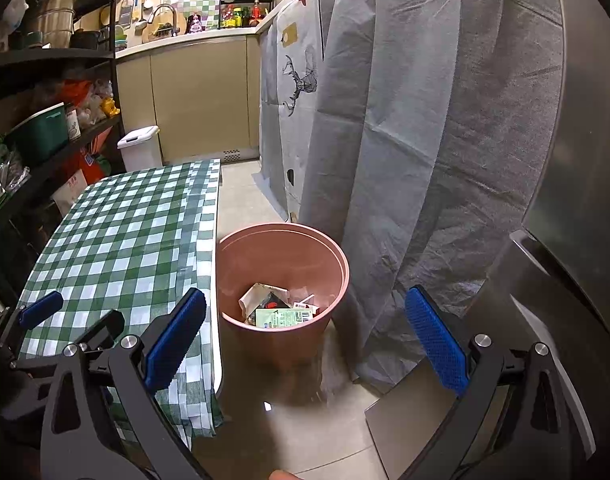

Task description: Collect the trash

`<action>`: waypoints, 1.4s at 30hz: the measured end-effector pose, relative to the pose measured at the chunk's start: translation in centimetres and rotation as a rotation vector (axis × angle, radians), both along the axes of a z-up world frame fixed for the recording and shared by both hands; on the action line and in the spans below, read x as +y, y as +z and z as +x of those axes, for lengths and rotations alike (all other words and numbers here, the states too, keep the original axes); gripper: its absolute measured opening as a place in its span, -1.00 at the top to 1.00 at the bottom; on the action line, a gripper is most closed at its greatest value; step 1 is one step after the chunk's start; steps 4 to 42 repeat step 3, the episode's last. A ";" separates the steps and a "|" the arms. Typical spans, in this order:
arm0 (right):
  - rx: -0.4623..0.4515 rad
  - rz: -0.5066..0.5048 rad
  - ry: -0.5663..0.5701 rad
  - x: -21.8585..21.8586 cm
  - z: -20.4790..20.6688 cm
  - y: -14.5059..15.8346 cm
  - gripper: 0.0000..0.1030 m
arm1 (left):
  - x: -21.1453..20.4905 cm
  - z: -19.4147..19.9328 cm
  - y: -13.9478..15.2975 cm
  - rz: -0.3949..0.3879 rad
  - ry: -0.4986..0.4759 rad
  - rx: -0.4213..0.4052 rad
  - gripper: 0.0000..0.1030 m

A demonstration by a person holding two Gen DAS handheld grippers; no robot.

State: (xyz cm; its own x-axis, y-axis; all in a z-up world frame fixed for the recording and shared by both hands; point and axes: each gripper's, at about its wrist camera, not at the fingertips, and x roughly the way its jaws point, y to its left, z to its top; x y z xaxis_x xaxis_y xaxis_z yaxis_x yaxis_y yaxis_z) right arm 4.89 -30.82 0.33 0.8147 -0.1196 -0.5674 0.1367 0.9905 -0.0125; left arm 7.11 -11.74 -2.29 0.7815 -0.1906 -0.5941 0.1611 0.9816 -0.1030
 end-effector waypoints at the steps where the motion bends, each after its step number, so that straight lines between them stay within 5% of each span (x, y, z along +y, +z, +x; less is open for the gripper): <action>1: 0.002 0.006 -0.001 -0.1 0.0 -0.1 -0.90 | 0.0 0.1 -0.1 0.002 0.001 0.003 -0.82; 42: 0.009 0.016 -0.005 -0.4 0.2 -0.2 -0.90 | 0.1 0.3 -0.2 -0.002 0.008 0.011 -0.82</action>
